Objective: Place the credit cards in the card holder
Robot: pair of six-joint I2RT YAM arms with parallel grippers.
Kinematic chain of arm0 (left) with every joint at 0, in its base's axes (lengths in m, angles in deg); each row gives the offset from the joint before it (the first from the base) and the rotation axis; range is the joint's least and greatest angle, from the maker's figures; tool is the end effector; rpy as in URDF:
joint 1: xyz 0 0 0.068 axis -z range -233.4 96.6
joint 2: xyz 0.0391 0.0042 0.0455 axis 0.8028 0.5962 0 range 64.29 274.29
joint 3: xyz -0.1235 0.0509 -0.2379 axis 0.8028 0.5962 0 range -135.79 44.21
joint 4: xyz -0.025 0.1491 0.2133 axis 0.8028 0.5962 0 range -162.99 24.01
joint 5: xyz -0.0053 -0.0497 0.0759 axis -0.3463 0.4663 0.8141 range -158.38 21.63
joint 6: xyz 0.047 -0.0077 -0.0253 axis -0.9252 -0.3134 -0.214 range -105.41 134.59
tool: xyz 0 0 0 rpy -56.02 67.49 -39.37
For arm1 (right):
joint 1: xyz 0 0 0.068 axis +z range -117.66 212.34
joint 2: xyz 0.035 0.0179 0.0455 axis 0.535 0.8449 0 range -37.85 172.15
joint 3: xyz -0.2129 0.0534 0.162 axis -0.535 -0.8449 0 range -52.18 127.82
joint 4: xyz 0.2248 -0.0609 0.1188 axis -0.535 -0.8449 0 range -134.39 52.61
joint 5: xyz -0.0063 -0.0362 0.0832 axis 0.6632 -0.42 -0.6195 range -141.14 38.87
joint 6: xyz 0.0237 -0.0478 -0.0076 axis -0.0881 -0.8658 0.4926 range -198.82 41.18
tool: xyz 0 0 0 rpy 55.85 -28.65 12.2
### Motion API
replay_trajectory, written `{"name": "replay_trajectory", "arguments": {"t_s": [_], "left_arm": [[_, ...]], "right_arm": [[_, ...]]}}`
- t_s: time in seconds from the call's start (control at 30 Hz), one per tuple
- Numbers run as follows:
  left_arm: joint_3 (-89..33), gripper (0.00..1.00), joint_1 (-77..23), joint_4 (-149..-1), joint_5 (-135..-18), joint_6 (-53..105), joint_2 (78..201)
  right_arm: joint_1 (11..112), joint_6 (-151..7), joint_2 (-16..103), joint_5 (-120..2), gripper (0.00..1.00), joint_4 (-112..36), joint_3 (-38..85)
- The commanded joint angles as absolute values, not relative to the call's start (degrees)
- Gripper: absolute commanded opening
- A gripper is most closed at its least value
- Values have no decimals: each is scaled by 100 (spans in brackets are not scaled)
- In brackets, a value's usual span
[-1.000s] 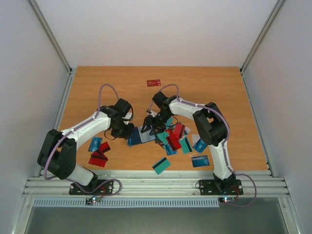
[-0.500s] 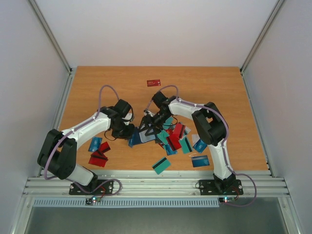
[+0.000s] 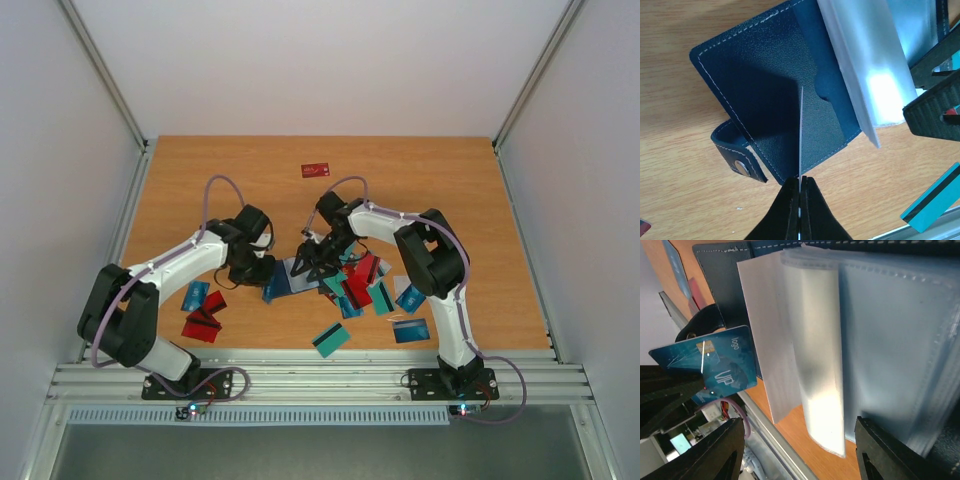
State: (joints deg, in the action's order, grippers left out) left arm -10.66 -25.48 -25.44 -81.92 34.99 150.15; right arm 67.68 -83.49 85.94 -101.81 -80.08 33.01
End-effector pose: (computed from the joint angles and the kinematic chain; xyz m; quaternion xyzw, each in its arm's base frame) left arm 0.2288 -0.1306 0.1956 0.0765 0.9852 -0.1475 0.0424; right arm 0.3189 0.2597 0.1315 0.3389 -0.8357 -0.4297 0.0467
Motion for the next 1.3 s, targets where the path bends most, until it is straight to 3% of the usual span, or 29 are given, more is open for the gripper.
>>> {"name": "replay_trajectory", "arguments": {"t_s": [0.0,0.7,1.27], "left_arm": [[-989,0,-2572,-2527,-8079,3367,15196],[-974,0,-2576,-2556,-8217,3243,15341],[-1385,0,-2798,-1875,-7989,3527,14202]], "right_arm": [[6750,-8565,8586,-9878,62,-8037,3174],[6793,-8267,8753,-11240,62,-7518,3402],[6952,-7988,9140,-11634,61,-7797,4328]]}}
